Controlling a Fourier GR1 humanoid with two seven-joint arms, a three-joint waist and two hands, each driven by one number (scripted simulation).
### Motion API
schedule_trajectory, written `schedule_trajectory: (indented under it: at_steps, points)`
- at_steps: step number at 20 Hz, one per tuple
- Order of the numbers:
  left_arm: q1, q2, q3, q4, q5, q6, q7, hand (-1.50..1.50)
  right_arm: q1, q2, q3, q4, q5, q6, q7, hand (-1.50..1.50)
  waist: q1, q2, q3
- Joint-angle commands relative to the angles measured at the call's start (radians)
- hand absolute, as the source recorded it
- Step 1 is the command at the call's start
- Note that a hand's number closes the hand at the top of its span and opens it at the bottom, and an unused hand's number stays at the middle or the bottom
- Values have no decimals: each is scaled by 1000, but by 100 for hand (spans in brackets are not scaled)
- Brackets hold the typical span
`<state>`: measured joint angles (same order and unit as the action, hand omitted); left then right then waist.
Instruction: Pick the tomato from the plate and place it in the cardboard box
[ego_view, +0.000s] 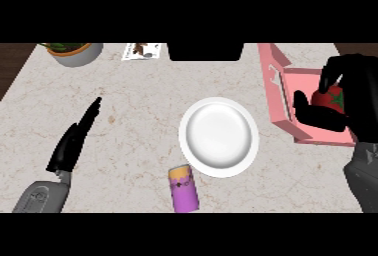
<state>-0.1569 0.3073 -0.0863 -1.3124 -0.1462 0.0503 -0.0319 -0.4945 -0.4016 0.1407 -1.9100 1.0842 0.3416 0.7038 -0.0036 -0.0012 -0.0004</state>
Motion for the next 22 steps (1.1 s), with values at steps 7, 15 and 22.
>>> schedule_trajectory:
  at_steps: [7, 15, 22]
  points:
    - [-8, -36, 12, 15, -19, -13, -13, 0, 22, -144, -268, 272, -72, -63, -224, 150, 7, 4, 1]
    - [-14, -25, 19, 4, -27, -34, -7, 0, -37, -131, -337, 613, -164, 8, -286, 150, 25, 8, 1]
    - [56, -41, 10, -46, -30, -40, -25, 0, -83, -79, -370, 832, -234, -147, -535, -150, 29, 6, 2]
